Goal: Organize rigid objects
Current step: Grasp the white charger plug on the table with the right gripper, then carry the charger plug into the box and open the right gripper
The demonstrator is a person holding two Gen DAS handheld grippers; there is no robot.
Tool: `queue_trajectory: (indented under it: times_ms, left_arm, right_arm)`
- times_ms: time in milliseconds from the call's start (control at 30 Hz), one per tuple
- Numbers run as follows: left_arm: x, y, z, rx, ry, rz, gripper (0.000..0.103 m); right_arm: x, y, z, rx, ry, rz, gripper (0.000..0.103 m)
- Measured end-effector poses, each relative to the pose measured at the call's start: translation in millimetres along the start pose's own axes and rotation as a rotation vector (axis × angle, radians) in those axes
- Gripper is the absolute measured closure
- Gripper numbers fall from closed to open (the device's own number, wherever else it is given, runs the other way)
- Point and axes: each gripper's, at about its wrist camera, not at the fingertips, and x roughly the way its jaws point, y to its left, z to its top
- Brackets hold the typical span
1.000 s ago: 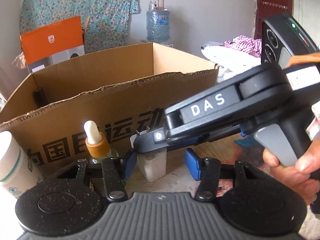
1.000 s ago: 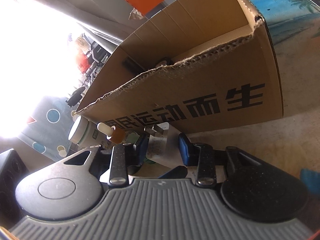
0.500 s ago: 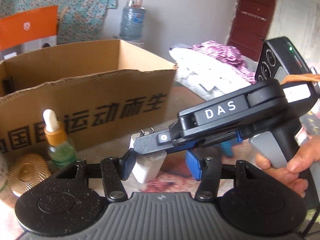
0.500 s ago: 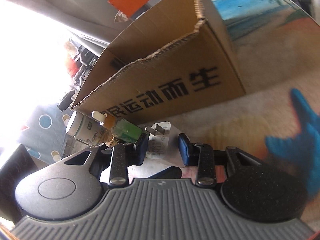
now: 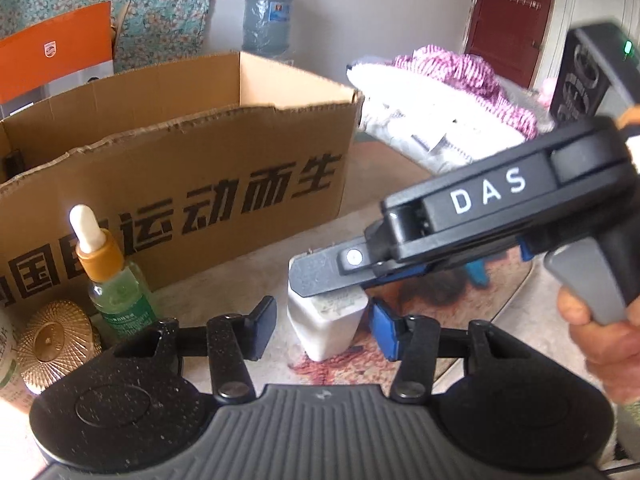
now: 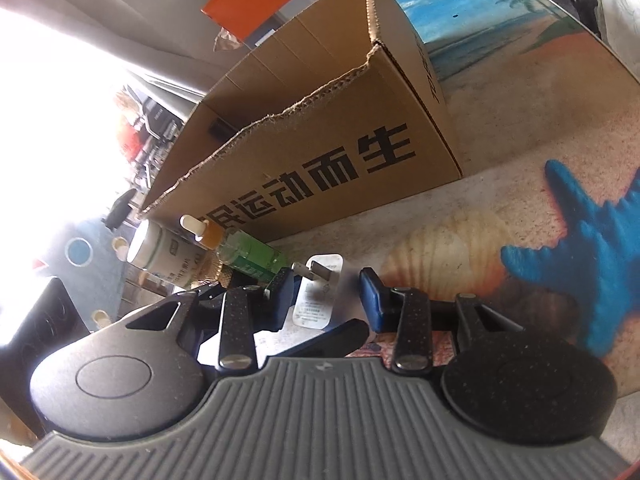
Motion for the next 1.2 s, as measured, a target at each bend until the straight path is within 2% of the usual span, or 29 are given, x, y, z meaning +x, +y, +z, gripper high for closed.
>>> queue_trajectory:
  times_ms: [133, 367, 1200]
  left_arm:
    - [8.7, -1.6, -2.1, -0.004, 0.031, 0.001, 0.058]
    - [11.9, -4.3, -1.8, -0.011, 0.026, 0.026, 0.062]
    - [3.2, -10.6, -0.1, -0.024, -0.004, 0.046, 0.063]
  right_arm:
    - [7.2, 5.3, 0.0, -0.019, 0.011, -0.048, 0.058]
    - [17.8, 5.4, 0.0, -0.023, 0.028, -0.063, 0.056]
    - [8.1, 10.9, -0.8, -0.030, 0.013, -0.075, 0.057]
